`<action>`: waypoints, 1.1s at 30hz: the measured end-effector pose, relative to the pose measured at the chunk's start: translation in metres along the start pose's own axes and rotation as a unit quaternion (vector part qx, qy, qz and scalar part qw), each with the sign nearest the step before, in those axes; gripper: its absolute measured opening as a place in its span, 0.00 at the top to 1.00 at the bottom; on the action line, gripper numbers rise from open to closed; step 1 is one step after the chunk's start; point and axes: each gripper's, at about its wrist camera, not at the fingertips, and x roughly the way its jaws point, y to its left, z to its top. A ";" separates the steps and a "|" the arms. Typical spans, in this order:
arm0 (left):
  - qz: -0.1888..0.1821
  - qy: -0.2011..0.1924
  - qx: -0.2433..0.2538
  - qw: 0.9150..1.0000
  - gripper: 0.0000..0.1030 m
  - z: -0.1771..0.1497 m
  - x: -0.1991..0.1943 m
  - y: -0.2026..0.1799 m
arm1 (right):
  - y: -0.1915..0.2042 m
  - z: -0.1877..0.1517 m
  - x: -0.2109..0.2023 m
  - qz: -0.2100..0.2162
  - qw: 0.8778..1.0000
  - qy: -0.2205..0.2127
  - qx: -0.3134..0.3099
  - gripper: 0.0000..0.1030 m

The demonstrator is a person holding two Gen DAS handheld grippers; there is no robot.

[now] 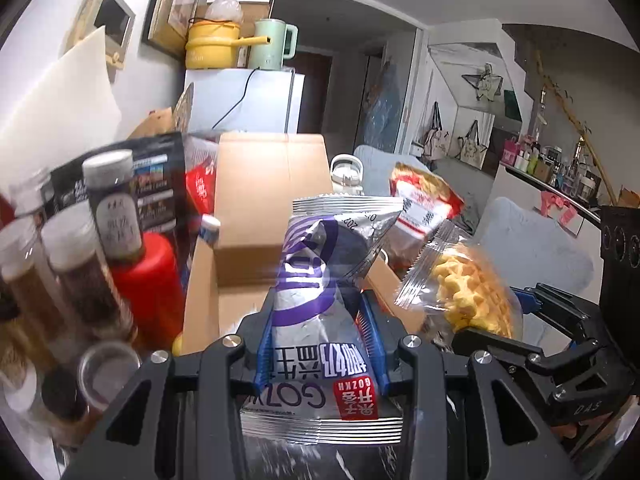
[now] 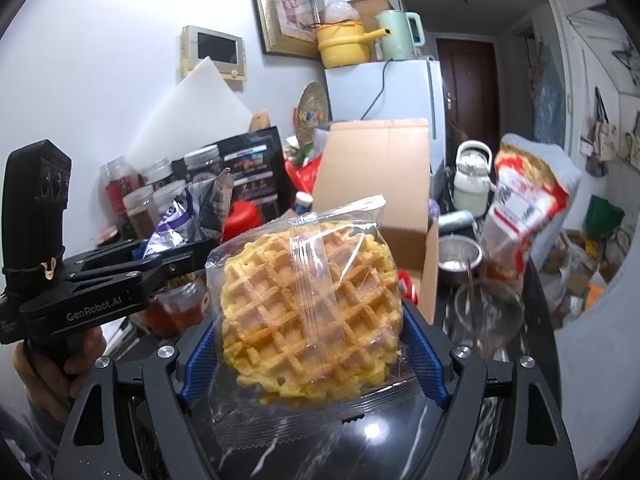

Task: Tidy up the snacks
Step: 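Carry the silver-purple bag and packaged waffle with both tools over the cardboard box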

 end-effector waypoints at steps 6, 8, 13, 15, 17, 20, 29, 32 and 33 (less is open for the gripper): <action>0.000 -0.013 0.005 1.000 0.63 0.023 0.024 0.007 | -0.010 0.025 0.027 -0.001 1.000 -0.008 -0.005 0.20; 0.001 -0.017 0.007 1.000 0.63 0.030 0.034 0.010 | -0.016 0.033 0.036 -0.002 1.000 -0.012 -0.006 0.20; 0.006 -0.022 0.003 1.000 0.63 0.045 0.059 0.021 | -0.031 0.050 0.059 -0.006 1.000 -0.018 -0.008 0.20; 0.006 -0.022 0.005 1.000 0.63 0.051 0.069 0.023 | -0.036 0.055 0.067 -0.008 1.000 -0.018 -0.008 0.20; 0.007 -0.024 0.009 1.000 0.63 0.056 0.079 0.024 | -0.042 0.060 0.075 -0.010 1.000 -0.019 -0.008 0.20; 0.015 -0.025 0.016 0.999 0.63 0.061 0.094 0.026 | -0.051 0.067 0.089 -0.012 1.000 -0.019 -0.007 0.20; 0.031 0.012 0.012 0.999 0.63 0.058 0.142 0.041 | -0.068 0.067 0.130 -0.012 1.000 0.010 0.000 0.20; 0.039 0.033 0.016 0.999 0.63 0.054 0.159 0.044 | -0.075 0.062 0.145 -0.008 1.000 0.023 0.010 0.20; 0.043 0.041 0.018 0.998 0.63 0.052 0.165 0.045 | -0.076 0.062 0.150 -0.009 0.999 0.032 0.009 0.20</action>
